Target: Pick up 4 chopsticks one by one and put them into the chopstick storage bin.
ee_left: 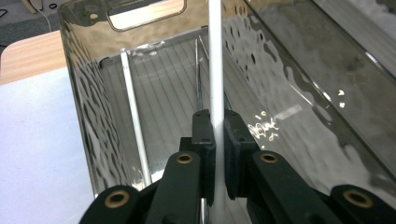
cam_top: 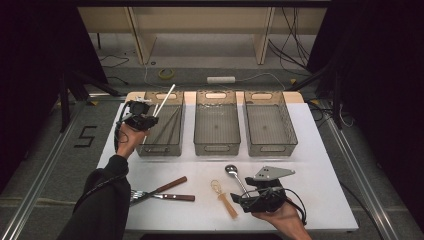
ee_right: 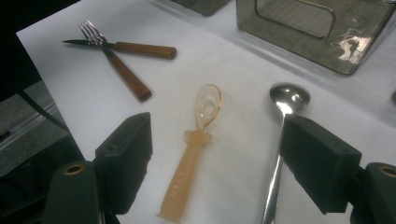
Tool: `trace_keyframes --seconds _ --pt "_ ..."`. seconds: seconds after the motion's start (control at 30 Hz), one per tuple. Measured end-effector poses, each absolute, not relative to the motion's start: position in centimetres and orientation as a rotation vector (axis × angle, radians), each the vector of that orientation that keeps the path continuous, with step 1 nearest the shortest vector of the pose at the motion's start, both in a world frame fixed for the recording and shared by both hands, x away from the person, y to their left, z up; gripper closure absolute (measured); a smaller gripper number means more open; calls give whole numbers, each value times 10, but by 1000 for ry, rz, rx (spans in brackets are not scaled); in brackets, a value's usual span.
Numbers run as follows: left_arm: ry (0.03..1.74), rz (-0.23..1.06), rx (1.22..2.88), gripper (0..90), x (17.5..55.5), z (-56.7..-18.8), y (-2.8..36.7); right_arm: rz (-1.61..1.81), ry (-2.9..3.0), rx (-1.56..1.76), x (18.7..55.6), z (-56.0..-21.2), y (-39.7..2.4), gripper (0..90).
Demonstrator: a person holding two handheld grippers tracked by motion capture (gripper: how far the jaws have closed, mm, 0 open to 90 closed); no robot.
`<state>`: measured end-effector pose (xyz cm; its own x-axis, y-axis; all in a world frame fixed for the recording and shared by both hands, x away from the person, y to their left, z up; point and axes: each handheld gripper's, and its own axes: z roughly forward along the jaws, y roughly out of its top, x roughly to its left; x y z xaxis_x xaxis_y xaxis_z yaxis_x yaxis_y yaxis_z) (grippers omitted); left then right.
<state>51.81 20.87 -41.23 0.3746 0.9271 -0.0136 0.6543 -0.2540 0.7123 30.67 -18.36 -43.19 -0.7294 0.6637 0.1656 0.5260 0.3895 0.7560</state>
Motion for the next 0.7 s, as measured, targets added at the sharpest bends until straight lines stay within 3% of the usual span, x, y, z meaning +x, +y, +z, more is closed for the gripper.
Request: trace_keyframes --seconds 0.53,0.7 --pt "1407 549 2030 824 527 -428 201 1249 2494 1059 306 -433 -183 267" --pt "1424 558 1981 674 526 -426 201 1248 2498 1058 305 -433 -183 267"
